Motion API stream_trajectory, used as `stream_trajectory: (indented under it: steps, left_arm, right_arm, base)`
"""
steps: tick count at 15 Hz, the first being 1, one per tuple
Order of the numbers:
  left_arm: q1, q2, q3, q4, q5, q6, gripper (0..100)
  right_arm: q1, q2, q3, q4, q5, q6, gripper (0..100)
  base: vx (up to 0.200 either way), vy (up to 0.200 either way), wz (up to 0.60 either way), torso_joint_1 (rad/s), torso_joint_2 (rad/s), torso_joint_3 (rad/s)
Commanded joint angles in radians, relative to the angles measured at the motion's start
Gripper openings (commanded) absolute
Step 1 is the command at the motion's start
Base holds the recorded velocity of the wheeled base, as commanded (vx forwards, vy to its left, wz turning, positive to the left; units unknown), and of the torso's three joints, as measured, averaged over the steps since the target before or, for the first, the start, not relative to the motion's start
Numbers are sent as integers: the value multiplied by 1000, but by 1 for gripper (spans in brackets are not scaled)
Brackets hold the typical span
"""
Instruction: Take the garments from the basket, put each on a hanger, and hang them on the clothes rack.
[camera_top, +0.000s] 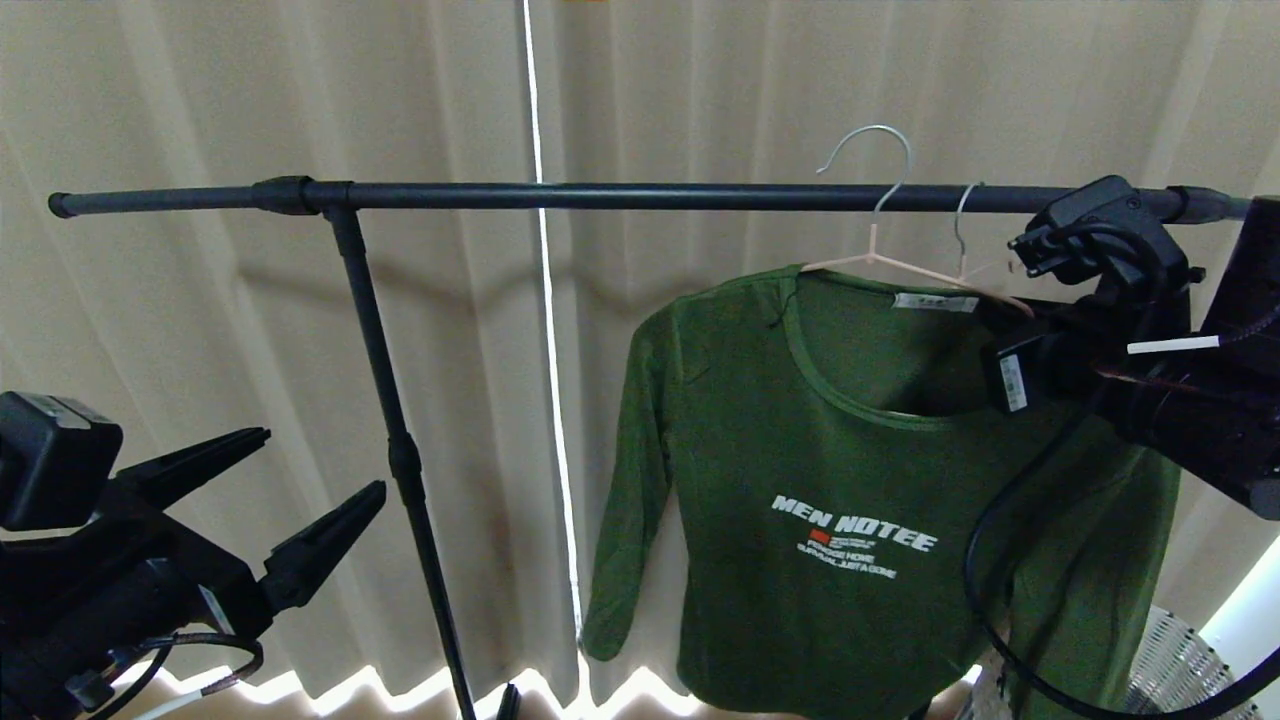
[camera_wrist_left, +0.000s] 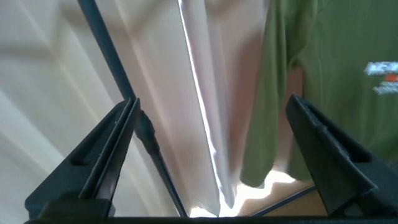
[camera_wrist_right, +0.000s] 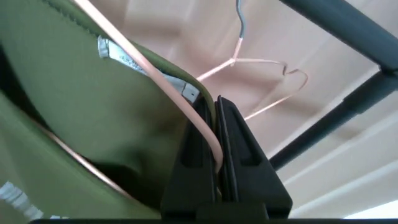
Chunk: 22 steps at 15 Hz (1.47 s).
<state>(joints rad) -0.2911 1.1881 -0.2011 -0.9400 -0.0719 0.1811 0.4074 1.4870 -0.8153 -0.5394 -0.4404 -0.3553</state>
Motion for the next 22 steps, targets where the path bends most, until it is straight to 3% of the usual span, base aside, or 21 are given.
stream_trajectory:
  steps: [1, 6, 14, 22]
  left_arm:
    - [0, 1, 0, 0, 0, 0, 100]
    - [-2, 4, 5, 0, 0, 0, 100]
    - [-2, 11, 15, 0, 0, 0, 100]
    - [-3, 8, 17, 0, 0, 0, 100]
  right_arm:
    - [-10, 9, -8, -1, -34, -1, 0]
    - [-9, 107, -74, 15, -142, -4, 0]
    - [14, 165, -96, 15, -158, -4, 0]
    - [16, 190, -173, 13, -300, -4, 0]
  base:
    - [0, 0, 0, 0, 0, 0]
    - [0, 0, 0, 0, 0, 0]
    - [0, 0, 0, 0, 0, 0]
    - [0, 0, 0, 0, 0, 0]
